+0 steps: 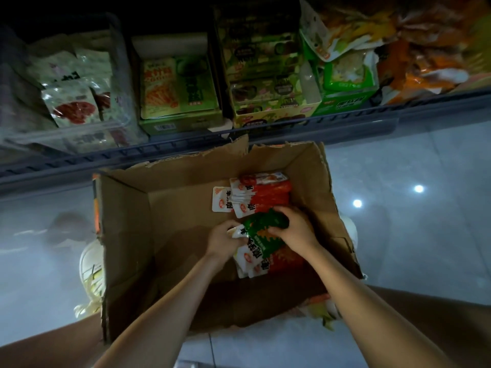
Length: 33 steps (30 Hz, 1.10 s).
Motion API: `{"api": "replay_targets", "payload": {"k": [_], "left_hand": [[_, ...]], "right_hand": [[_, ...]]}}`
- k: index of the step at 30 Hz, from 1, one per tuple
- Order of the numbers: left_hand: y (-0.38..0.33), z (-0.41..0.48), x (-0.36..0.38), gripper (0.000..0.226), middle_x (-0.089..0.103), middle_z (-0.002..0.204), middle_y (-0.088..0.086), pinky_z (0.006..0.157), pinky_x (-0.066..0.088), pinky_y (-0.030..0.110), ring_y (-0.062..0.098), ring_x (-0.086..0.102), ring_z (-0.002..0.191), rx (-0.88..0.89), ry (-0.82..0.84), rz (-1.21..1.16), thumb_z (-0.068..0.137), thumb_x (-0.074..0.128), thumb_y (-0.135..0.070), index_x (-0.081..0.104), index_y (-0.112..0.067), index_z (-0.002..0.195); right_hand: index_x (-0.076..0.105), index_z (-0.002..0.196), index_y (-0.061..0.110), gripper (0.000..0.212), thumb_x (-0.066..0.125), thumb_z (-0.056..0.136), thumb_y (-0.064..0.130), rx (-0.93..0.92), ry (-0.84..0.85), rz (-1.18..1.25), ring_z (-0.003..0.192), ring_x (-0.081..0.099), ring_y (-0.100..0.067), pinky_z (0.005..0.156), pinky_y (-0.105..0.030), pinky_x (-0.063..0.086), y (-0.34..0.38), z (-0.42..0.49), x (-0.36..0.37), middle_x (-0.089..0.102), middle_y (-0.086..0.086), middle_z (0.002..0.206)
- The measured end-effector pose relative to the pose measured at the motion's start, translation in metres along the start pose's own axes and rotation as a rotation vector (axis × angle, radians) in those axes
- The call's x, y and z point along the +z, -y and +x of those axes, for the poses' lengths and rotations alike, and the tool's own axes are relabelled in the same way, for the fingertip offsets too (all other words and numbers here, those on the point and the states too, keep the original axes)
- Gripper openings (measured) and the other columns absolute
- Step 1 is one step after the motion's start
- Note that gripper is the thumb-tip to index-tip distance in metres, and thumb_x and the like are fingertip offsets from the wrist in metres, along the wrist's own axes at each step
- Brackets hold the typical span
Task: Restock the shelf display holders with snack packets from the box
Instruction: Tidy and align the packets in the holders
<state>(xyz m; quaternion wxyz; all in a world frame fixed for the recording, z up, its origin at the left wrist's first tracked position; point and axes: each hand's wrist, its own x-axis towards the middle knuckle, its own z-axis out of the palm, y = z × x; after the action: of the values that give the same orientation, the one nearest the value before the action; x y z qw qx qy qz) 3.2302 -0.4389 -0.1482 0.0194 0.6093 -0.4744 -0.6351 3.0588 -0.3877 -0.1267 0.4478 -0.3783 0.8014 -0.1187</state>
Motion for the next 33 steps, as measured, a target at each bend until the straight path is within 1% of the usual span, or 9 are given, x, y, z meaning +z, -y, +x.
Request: {"api": "replay_targets", "payload": {"k": [3, 6, 11, 14, 17, 20, 25, 27, 33], "left_hand": [[-0.021, -0.025, -0.033, 0.024, 0.065, 0.104, -0.003, 0.082, 0.056, 0.036, 0.015, 0.065, 0.093, 0.106, 0.119, 0.102, 0.077, 0.074, -0.004, 0.064, -0.019, 0.093], [-0.058, -0.055, -0.066, 0.027, 0.063, 0.107, -0.006, 0.074, 0.053, 0.023, 0.011, 0.065, 0.092, 0.218, 0.193, 0.203, 0.077, 0.075, -0.007, 0.063, -0.022, 0.095], [-0.119, -0.113, -0.106, 0.024, 0.063, 0.090, -0.012, 0.067, 0.049, 0.015, 0.006, 0.063, 0.082, 0.416, 0.251, 0.369, 0.076, 0.077, -0.006, 0.065, -0.015, 0.095], [-0.145, -0.148, -0.124, 0.026, 0.064, 0.091, -0.008, 0.064, 0.052, 0.016, -0.002, 0.063, 0.076, 0.492, 0.195, 0.329, 0.075, 0.077, -0.006, 0.064, -0.017, 0.095], [-0.168, -0.175, -0.134, 0.032, 0.067, 0.089, 0.001, 0.056, 0.054, 0.022, 0.006, 0.067, 0.071, 0.468, 0.082, 0.135, 0.076, 0.077, -0.004, 0.060, -0.017, 0.100], [-0.190, -0.196, -0.144, 0.031, 0.069, 0.092, 0.013, 0.055, 0.056, 0.031, 0.022, 0.068, 0.073, 0.401, -0.052, -0.096, 0.075, 0.078, -0.008, 0.059, -0.016, 0.098], [-0.228, -0.229, -0.167, 0.009, 0.066, 0.084, 0.013, 0.056, 0.055, 0.028, 0.019, 0.065, 0.062, 0.392, 0.028, -0.412, 0.084, 0.067, -0.012, 0.060, -0.010, 0.089], [-0.240, -0.243, -0.171, 0.016, 0.068, 0.074, 0.009, 0.055, 0.055, 0.026, 0.017, 0.066, 0.059, 0.364, 0.077, -0.562, 0.091, 0.058, -0.024, 0.059, -0.011, 0.083], [-0.263, -0.272, -0.163, 0.046, 0.057, 0.119, 0.018, 0.089, 0.045, 0.042, 0.031, 0.055, 0.108, 0.336, 0.105, -0.769, 0.094, 0.047, -0.045, 0.051, -0.006, 0.118]], "right_hand": [[0.040, 0.142, 0.031, 0.070, 0.073, 0.080, 0.035, -0.202, 0.051, -0.228, 0.139, 0.028, -0.017, 0.113, -0.035, 0.021, 0.027, -0.015, -0.020, 0.035, 0.007, 0.149], [0.043, 0.140, 0.031, 0.072, 0.075, 0.076, 0.040, -0.312, 0.196, -0.278, 0.136, 0.034, -0.015, 0.113, -0.035, 0.027, 0.059, -0.032, -0.041, 0.041, 0.006, 0.147], [0.052, 0.134, 0.022, 0.064, 0.078, 0.076, 0.029, -0.262, 0.418, -0.084, 0.107, 0.056, -0.005, 0.085, -0.013, 0.046, 0.115, -0.075, -0.079, 0.058, 0.010, 0.122], [0.058, 0.123, 0.016, 0.050, 0.078, 0.077, 0.018, -0.298, 0.454, 0.002, 0.097, 0.061, -0.004, 0.080, -0.012, 0.049, 0.146, -0.109, -0.097, 0.064, 0.010, 0.107], [0.064, 0.110, 0.015, 0.040, 0.079, 0.074, 0.011, -0.317, 0.402, 0.176, 0.092, 0.068, -0.012, 0.082, -0.027, 0.055, 0.169, -0.138, -0.111, 0.071, -0.001, 0.103], [0.067, 0.098, 0.014, 0.028, 0.076, 0.074, 0.002, -0.343, 0.295, 0.378, 0.078, 0.071, -0.012, 0.067, -0.023, 0.055, 0.189, -0.162, -0.122, 0.073, -0.001, 0.090], [0.070, 0.096, 0.011, 0.026, 0.075, 0.073, -0.001, -0.377, 0.183, 0.554, 0.080, 0.071, -0.017, 0.071, -0.029, 0.056, 0.220, -0.186, -0.141, 0.074, -0.005, 0.091], [0.070, 0.097, 0.008, 0.025, 0.074, 0.074, -0.001, -0.385, 0.143, 0.637, 0.082, 0.071, -0.022, 0.075, -0.033, 0.056, 0.229, -0.191, -0.150, 0.074, -0.010, 0.092], [0.065, 0.097, 0.004, 0.021, 0.070, 0.078, -0.004, -0.510, -0.102, 0.939, 0.065, 0.070, -0.015, 0.058, -0.027, 0.057, 0.271, -0.207, -0.171, 0.072, -0.008, 0.081]]}}
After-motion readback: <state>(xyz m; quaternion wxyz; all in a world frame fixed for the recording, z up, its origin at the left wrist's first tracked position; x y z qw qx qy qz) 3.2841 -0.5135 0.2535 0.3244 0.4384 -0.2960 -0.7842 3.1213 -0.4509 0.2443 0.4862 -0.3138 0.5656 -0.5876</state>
